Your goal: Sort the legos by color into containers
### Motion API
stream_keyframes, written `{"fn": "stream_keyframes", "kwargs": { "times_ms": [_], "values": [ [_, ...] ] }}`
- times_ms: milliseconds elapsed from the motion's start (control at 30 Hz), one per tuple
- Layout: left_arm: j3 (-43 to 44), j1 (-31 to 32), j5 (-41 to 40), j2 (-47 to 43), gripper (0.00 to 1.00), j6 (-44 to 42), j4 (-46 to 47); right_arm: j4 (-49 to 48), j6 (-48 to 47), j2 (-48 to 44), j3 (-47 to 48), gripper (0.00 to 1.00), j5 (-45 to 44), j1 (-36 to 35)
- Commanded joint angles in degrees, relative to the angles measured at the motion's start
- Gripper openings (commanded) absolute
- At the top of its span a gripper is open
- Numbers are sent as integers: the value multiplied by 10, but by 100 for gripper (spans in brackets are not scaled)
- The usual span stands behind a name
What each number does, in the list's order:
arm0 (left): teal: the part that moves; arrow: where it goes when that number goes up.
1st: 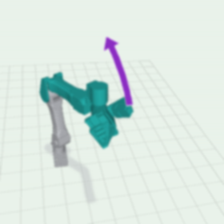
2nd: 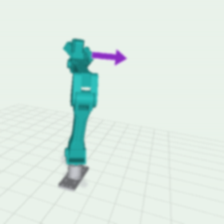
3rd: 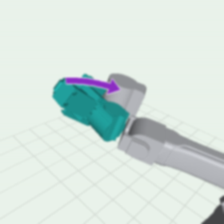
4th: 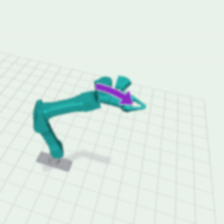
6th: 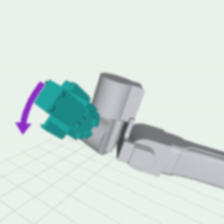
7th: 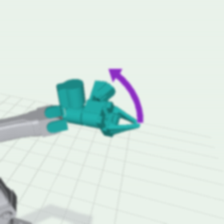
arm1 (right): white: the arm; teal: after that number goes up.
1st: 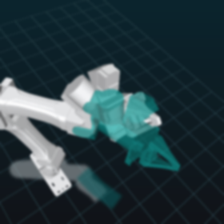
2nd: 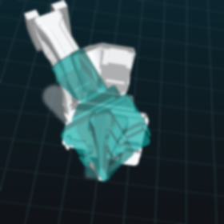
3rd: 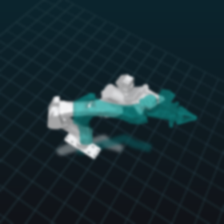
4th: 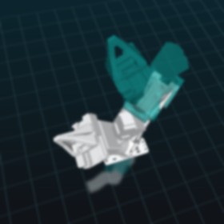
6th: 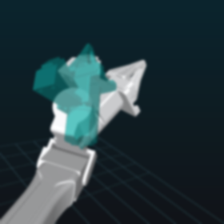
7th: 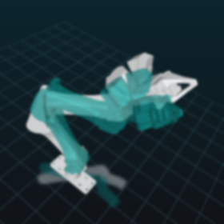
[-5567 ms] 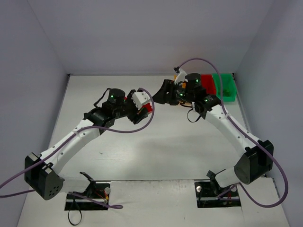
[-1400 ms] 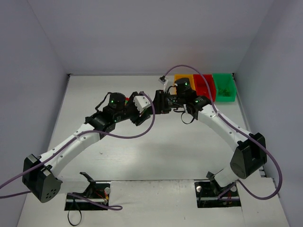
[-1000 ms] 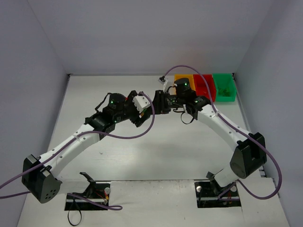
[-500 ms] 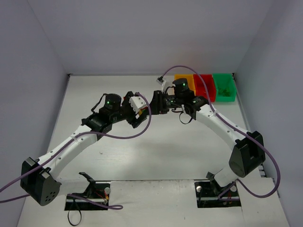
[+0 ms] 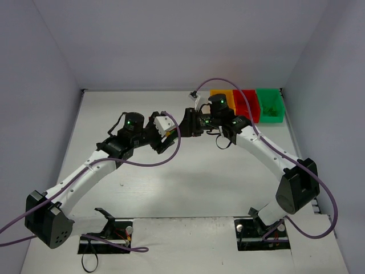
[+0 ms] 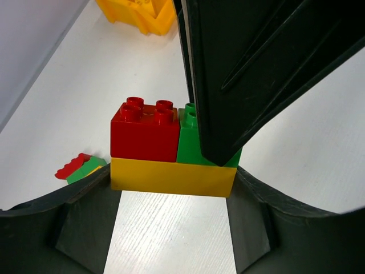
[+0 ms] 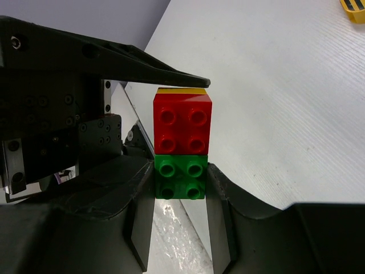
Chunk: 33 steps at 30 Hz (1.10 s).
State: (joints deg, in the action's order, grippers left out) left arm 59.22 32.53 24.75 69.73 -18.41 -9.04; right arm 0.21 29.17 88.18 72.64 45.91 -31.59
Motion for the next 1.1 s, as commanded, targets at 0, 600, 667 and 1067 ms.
{"fn": "stream_keyframes", "kwargs": {
  "times_ms": [0, 600, 667, 1067],
  "values": [
    [9, -15, 9, -10, 60, -7, 24, -30, 6, -13, 18, 0, 28, -1],
    [4, -17, 36, -3, 66, 20, 62, -38, 16, -6, 14, 0, 32, -1],
    [5, -17, 37, -2, 67, 20, 64, -37, 17, -6, 13, 0, 32, -1],
    [0, -17, 62, 0, 42, 29, 71, -40, 21, -5, 4, 0, 37, -4]
  ]
}}
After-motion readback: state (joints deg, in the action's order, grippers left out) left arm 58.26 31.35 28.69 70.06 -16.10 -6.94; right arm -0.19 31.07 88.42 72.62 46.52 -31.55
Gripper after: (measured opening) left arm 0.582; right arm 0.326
